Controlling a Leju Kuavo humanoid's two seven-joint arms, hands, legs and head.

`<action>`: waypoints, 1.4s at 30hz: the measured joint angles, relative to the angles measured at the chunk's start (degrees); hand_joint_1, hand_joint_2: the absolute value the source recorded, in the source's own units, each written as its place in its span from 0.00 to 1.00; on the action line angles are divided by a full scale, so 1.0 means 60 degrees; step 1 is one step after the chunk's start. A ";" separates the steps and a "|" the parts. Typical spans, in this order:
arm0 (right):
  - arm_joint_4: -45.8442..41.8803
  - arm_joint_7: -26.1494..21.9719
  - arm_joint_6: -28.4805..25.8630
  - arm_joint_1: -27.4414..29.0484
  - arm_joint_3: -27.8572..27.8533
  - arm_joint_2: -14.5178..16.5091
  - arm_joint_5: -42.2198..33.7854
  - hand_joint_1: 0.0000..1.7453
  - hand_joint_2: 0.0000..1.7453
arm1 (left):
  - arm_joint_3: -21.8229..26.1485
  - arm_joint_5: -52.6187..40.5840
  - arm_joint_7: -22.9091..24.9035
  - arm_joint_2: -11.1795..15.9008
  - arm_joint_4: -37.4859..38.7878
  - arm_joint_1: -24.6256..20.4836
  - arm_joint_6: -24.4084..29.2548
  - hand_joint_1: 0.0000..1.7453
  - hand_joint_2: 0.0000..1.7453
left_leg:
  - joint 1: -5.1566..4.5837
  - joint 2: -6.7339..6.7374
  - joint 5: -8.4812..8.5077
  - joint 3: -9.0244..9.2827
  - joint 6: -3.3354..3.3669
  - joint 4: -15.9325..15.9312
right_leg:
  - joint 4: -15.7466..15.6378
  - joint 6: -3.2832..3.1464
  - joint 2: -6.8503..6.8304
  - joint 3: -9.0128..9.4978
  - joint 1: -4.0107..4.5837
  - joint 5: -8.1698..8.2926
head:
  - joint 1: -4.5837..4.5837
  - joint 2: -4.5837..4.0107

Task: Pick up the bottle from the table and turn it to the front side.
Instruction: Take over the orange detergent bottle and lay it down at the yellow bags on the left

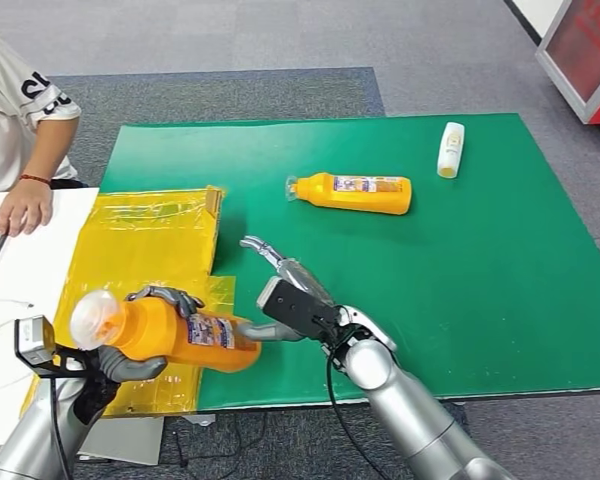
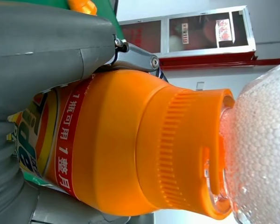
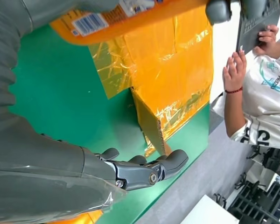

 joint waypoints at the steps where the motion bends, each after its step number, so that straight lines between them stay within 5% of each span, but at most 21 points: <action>1: 0.0004 0.0000 0.0000 0.0012 -0.0044 0.0000 -0.0006 0.00 1.00 | 0.0023 -0.0092 0.0000 -0.0001 -0.0056 0.0040 0.0054 1.00 1.00 | 0.0000 0.0000 0.0000 0.0000 0.0000 0.0000 | 0.0000 0.0000 0.0000 0.0000 0.0000 0.0000 | 0.0001 0.0000; 14: 0.0016 -0.0097 0.0077 0.0105 -0.0691 -0.0004 -0.0456 0.00 1.00 | -0.0106 -0.1159 0.0000 0.0508 -0.0384 0.0158 0.1113 1.00 1.00 | 0.0000 0.0000 0.0001 0.0002 -0.0001 0.0000 | 0.0000 -0.0001 0.0001 -0.0003 0.0001 0.0000 | -0.0003 0.0000; 20: 0.0016 -0.0264 0.0376 0.0195 -0.1196 -0.0040 -0.1299 0.00 1.00 | -0.0735 -0.2522 0.0317 0.1287 -0.0302 -0.0188 0.2352 1.00 1.00 | 0.0001 0.0003 0.0002 0.0002 -0.0002 0.0000 | -0.0001 -0.0003 0.0001 -0.0011 0.0001 0.0000 | -0.0002 0.0001; 33: 0.0096 -0.0372 0.0640 0.0222 -0.1906 -0.0102 -0.1781 0.00 1.00 | -0.3169 -0.2889 0.2136 0.2554 0.0036 -0.2602 0.2827 1.00 1.00 | 0.0001 0.0001 0.0022 0.0007 -0.0014 0.0000 | 0.0000 -0.0016 -0.0001 -0.0005 0.0002 0.0021 | 0.0000 0.0001; 42: 0.0554 -0.0395 0.0670 -0.0187 -0.1789 -0.0102 -0.1831 0.00 1.00 | -0.5477 -0.0876 0.3130 0.3167 0.0571 -0.5271 0.0791 1.00 1.00 | 0.0002 0.0001 0.0035 -0.0001 -0.0012 0.0001 | 0.0004 -0.0013 0.0000 -0.0009 0.0002 0.0036 | 0.0001 0.0001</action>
